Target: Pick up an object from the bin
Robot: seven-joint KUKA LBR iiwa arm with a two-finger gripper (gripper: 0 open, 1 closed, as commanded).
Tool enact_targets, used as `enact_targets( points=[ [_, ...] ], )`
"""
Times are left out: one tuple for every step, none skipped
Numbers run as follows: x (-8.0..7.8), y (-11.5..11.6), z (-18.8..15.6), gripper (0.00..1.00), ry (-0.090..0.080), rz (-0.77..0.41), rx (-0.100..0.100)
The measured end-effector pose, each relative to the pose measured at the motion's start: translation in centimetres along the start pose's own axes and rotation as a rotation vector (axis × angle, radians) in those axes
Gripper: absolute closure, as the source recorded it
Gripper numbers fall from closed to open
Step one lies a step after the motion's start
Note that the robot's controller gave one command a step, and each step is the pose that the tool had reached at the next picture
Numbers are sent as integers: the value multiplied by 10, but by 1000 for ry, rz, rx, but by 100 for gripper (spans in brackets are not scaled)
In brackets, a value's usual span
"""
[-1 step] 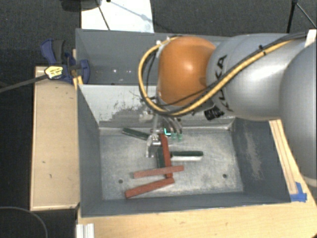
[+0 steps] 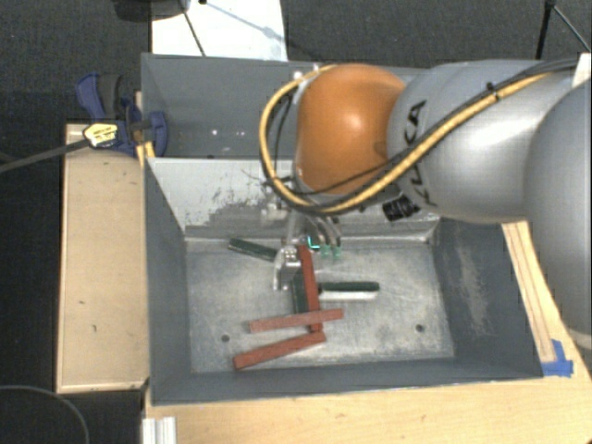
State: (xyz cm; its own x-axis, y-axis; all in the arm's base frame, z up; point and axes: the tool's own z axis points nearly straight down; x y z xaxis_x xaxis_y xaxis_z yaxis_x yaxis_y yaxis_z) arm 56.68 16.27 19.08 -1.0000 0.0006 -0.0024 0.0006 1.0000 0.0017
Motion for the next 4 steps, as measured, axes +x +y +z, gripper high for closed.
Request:
enact_targets(
  points=[
    [50, -9, 46, 0, -5, -42, -1],
    [39, -20, 117, 100, -2, -179, 0],
    [39, -20, 117, 100, -2, -178, 0],
    [35, -23, -30, 100, 0, -199, 1]
  ],
)
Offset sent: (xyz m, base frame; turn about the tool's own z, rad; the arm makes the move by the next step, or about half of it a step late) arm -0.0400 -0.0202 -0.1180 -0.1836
